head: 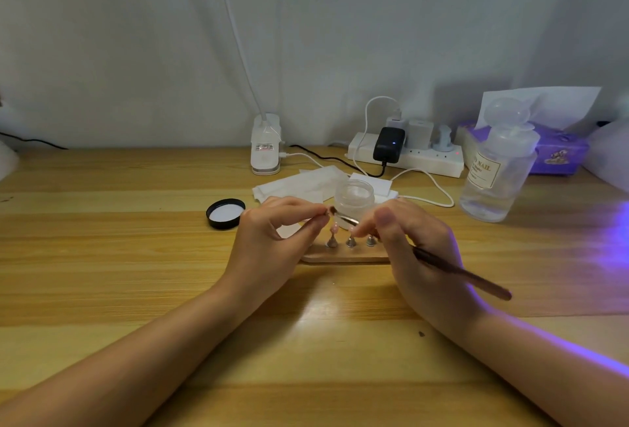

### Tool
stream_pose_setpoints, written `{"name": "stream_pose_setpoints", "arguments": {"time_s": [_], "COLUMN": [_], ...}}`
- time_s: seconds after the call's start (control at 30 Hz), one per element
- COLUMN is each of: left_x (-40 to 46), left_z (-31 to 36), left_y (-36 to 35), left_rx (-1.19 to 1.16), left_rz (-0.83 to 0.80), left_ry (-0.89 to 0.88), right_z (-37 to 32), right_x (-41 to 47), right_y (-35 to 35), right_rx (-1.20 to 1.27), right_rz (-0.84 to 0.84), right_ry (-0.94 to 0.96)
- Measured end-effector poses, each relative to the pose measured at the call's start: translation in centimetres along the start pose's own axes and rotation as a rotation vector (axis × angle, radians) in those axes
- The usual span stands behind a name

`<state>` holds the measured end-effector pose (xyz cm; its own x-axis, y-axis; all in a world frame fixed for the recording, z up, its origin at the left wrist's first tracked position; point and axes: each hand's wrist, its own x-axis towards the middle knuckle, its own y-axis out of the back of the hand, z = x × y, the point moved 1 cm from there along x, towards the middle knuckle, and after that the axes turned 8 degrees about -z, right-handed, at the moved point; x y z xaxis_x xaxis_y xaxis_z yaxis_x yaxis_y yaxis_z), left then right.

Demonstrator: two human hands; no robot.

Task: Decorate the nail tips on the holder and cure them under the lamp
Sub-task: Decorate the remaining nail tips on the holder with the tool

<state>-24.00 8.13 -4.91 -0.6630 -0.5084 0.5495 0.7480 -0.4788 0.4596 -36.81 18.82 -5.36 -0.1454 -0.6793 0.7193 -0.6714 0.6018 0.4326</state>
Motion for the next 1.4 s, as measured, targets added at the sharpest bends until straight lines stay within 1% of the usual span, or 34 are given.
{"name": "stream_pose_setpoints", "arguments": {"time_s": [0.1,0.2,0.3,0.37,0.53,0.63,0.7,0.83,0.97,1.13,1.23,1.3,1.4], "left_x": [-0.02,0.00,0.04,0.06,0.03,0.03,0.02,0.07,0.10,0.09,0.07,0.07,0.09], "left_z": [-0.12,-0.14,-0.25,-0.33,-0.40,-0.50,-0.49,-0.47,-0.53,-0.48,-0.49,-0.45,-0.44], "left_y": [-0.04,-0.09,-0.11,-0.13,-0.13,-0.15,-0.15,-0.17,-0.21,-0.17,-0.17,-0.16,-0.17], "left_rx": [0.002,0.003,0.005,0.010,0.009,0.011,0.003,0.007,0.020,0.027,0.029,0.028,0.028], "left_rz": [0.003,0.004,0.014,0.018,0.027,0.021,0.019,0.023,0.023,0.022,0.016,0.019,0.023], "left_ry": [0.006,0.002,-0.009,-0.011,-0.009,-0.016,-0.012,-0.016,-0.027,-0.042,-0.049,-0.051,-0.059], "right_z": [0.04,-0.20,-0.22,-0.11,-0.32,-0.40,-0.25,-0.42,-0.51,-0.33,-0.54,-0.41,-0.25], "right_x": [-0.32,-0.09,0.06,-0.20,-0.11,0.07,-0.29,-0.26,0.11,-0.31,0.16,0.02,-0.47], "right_y": [0.16,0.08,-0.05,-0.02,0.05,0.01,0.02,0.11,0.01,0.08,0.09,0.04,0.06], "right_rx": [0.096,0.054,0.009,0.032,0.032,-0.001,0.011,0.023,-0.001,0.027,-0.011,0.010,0.062], "right_rz": [0.024,0.041,-0.011,-0.025,0.038,-0.015,-0.024,0.035,-0.021,0.029,-0.004,-0.022,0.009], "right_ry": [-0.027,-0.010,-0.036,-0.042,-0.021,-0.048,-0.043,-0.034,-0.046,-0.026,-0.020,-0.038,-0.057]}}
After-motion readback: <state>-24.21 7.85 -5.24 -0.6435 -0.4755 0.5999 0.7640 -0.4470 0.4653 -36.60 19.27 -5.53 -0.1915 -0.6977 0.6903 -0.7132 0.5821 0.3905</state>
